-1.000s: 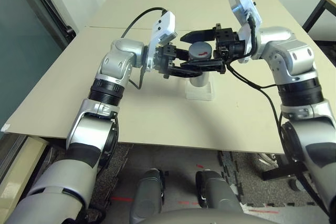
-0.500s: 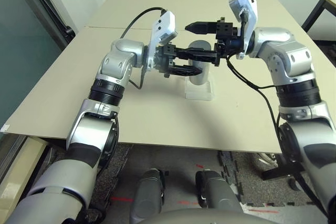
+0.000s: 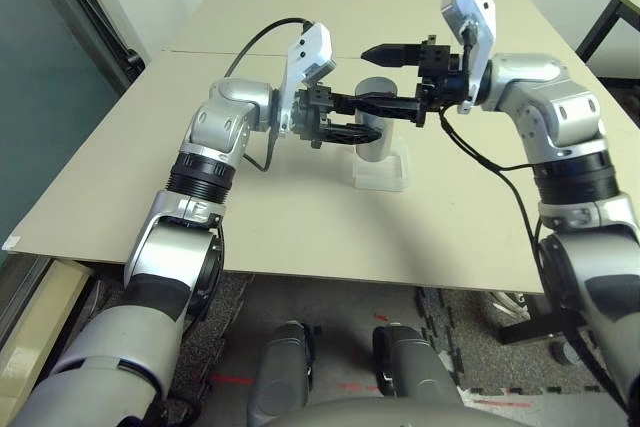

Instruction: Pour the medicine from the bottle into the box.

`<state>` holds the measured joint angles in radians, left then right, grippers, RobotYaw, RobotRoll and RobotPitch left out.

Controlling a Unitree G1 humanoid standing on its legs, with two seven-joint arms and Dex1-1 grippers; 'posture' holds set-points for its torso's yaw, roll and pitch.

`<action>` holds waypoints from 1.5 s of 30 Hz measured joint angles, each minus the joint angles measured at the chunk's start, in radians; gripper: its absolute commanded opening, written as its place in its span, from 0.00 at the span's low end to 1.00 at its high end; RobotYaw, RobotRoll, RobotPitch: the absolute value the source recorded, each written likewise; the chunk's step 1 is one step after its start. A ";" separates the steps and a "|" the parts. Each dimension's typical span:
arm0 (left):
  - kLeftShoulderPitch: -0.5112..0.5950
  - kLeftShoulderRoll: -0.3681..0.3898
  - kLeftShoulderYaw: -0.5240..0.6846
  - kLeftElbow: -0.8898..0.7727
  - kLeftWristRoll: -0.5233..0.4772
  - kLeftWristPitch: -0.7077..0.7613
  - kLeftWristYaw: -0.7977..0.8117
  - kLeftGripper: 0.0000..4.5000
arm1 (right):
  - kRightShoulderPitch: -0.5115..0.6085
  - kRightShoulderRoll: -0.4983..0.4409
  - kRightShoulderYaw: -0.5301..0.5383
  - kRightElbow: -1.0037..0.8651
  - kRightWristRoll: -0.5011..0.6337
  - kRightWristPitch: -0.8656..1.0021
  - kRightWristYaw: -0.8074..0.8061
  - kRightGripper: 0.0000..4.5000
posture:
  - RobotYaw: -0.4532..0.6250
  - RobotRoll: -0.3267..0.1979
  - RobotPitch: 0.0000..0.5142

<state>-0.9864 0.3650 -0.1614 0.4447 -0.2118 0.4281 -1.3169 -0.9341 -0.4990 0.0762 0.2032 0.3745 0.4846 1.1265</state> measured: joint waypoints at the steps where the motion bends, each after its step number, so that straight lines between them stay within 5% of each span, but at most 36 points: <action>1: 0.002 0.001 0.000 0.000 0.000 0.003 0.001 0.55 | 0.006 -0.006 -0.002 -0.001 0.004 0.001 0.000 1.00 | 0.38 0.62 0.17; 16: 0.017 0.029 -0.004 -0.036 -0.027 -0.012 -0.027 0.55 | 0.050 -0.132 -0.087 0.079 0.006 0.018 -0.061 1.00 | 0.38 0.62 0.16; 26: 0.015 0.033 -0.004 0.022 -0.026 -0.058 -0.027 0.55 | 0.144 -0.169 -0.087 -0.123 0.075 0.188 -0.044 1.00 | 0.37 0.62 0.16; 45: -0.023 0.006 -0.010 0.087 -0.021 -0.101 -0.026 0.55 | 0.110 -0.050 -0.044 -0.230 0.128 0.274 -0.146 1.00 | 0.37 0.62 0.18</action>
<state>-1.0090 0.3713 -0.1710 0.5315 -0.2329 0.3274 -1.3434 -0.8243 -0.5486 0.0317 -0.0273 0.5028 0.7587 0.9801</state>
